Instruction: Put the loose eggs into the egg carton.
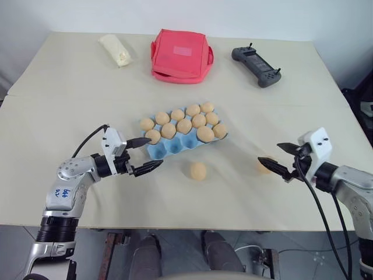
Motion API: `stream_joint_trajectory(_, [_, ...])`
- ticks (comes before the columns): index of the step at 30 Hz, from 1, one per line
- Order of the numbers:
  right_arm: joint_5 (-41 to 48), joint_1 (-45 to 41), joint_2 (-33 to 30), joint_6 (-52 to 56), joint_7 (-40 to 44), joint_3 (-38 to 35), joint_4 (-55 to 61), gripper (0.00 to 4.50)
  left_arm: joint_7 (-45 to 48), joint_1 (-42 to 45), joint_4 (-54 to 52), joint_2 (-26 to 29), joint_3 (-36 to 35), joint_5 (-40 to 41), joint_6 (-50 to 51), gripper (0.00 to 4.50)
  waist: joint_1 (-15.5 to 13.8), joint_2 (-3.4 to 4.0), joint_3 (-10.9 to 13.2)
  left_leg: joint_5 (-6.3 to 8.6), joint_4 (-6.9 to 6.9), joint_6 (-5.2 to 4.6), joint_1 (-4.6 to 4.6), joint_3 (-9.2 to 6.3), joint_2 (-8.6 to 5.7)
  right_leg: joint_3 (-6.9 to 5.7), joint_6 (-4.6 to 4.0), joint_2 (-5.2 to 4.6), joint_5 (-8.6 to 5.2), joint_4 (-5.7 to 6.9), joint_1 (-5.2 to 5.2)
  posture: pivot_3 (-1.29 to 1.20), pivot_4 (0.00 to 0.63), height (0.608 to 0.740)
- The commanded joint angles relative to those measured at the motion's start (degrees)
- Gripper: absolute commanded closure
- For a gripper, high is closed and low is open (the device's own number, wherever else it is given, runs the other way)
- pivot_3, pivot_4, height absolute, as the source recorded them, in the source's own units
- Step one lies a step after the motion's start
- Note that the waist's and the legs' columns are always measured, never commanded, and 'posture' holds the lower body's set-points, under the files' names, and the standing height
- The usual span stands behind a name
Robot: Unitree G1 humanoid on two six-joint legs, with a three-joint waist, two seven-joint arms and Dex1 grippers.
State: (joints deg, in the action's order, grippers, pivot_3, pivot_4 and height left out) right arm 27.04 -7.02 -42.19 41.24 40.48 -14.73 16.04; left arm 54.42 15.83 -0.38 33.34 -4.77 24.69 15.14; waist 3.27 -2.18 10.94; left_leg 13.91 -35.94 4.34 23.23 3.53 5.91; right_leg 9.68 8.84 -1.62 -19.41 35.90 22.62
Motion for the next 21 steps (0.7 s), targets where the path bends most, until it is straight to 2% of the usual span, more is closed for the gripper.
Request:
stream_joint_trajectory(1, [-0.1,-0.7,-0.3,1.0,0.4,1.9,-1.0,0.08,-0.7,-2.0,-4.4,0.6,-2.1,1.5,0.6,0.0,0.0,0.0,0.0,0.01,0.0,0.01,0.0,0.0,0.0,0.0,0.01,0.0,-0.01,0.0,0.0,0.0,0.15,0.74])
stream_joint_trajectory(7, [0.5,-1.6,-0.4,2.4,0.2,3.5,-1.2,0.08,0.2,-5.7,-8.0,2.3,-3.4,3.2,3.4,0.0,0.0,0.01,0.0,0.01,-0.03,0.01,0.01,0.02,0.0,0.0,0.0,0.0,-0.01,0.0,-0.01,0.0,0.15,0.74])
stream_joint_trajectory(10, [1.0,-2.0,-0.4,3.1,0.2,3.5,-0.2,0.72,1.8,-9.2,-10.5,4.1,-4.3,4.5,4.4,0.0,0.3,0.01,0.0,0.01,-0.03,0.01,0.0,0.02,0.01,0.0,-0.05,0.0,-0.03,0.01,0.0,0.0,0.15,0.74])
stream_joint_trajectory(15, [1.5,-2.9,-0.8,4.8,-0.2,3.3,1.2,2.41,2.1,-11.6,-11.9,4.9,-5.8,4.4,3.1,0.0,0.3,0.01,0.0,0.01,-0.02,0.01,-0.01,0.02,0.01,0.0,-0.2,0.0,-0.11,0.02,0.01,0.0,0.15,0.74])
stream_joint_trajectory(18, [1.7,-3.8,-1.0,5.3,-0.3,3.0,2.3,2.81,1.3,-11.5,-11.5,4.1,-6.7,3.5,0.5,0.0,0.2,0.01,0.0,0.01,-0.04,0.01,-0.01,0.02,0.01,0.01,-0.34,-0.01,-0.18,0.01,0.0,0.0,0.15,0.74])
stream_joint_trajectory(21, [2.0,-4.9,-1.0,5.9,-0.7,2.7,3.1,2.88,0.5,-11.4,-11.1,3.3,-7.4,3.4,-1.5,0.0,0.2,0.01,0.0,0.01,-0.03,0.01,0.0,0.02,0.01,0.0,-0.35,-0.01,-0.18,0.01,0.0,0.0,0.15,0.74])
